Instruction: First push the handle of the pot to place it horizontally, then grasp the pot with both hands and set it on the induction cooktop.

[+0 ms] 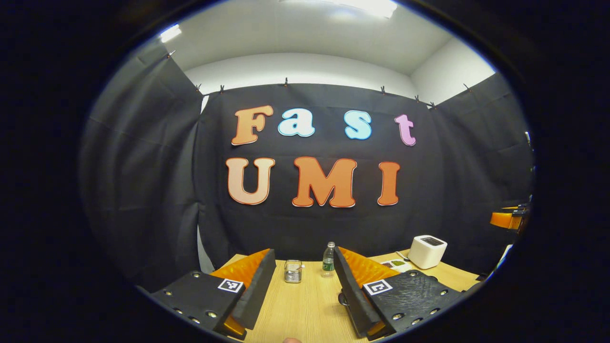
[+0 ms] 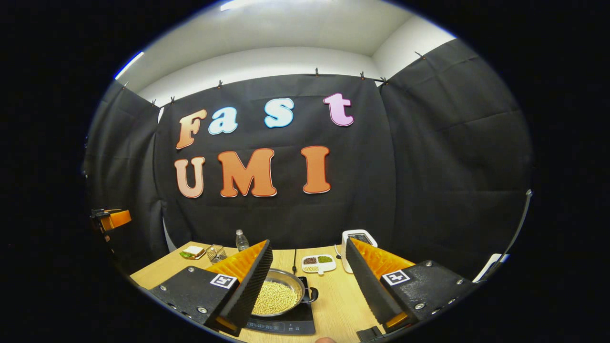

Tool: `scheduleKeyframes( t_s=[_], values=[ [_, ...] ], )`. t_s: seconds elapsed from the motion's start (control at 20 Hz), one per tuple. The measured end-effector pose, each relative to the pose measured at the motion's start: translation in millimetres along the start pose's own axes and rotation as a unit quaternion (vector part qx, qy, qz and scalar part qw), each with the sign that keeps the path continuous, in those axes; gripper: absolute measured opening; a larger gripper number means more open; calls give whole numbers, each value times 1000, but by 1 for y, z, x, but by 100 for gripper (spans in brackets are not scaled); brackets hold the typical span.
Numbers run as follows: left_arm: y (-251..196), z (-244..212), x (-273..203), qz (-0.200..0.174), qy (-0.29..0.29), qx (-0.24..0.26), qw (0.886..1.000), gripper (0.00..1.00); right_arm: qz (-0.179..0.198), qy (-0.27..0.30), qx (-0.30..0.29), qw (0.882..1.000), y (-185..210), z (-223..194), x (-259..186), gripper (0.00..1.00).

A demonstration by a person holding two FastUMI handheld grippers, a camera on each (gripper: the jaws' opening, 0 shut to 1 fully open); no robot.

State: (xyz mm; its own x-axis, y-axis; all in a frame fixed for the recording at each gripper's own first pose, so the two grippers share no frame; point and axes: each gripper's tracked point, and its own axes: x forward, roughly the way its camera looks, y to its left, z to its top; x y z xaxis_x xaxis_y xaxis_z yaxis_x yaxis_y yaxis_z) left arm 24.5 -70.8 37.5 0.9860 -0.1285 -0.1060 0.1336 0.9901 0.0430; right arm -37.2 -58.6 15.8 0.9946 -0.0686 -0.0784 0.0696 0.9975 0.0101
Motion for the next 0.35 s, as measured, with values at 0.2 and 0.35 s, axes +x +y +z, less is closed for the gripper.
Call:
scheduleKeyframes(
  t_s=[0.2, 0.35],
  values=[
    [1, 1, -3, 1, 0, 0, 1000, 75, 4, 0, 0, 1000, 2, -1, 0, 95],
    [0, 0, -2, 0, 2, 1, 1000, 75, 5, 0, 2, 1000, 3, -2, 1, 100]
  ],
)
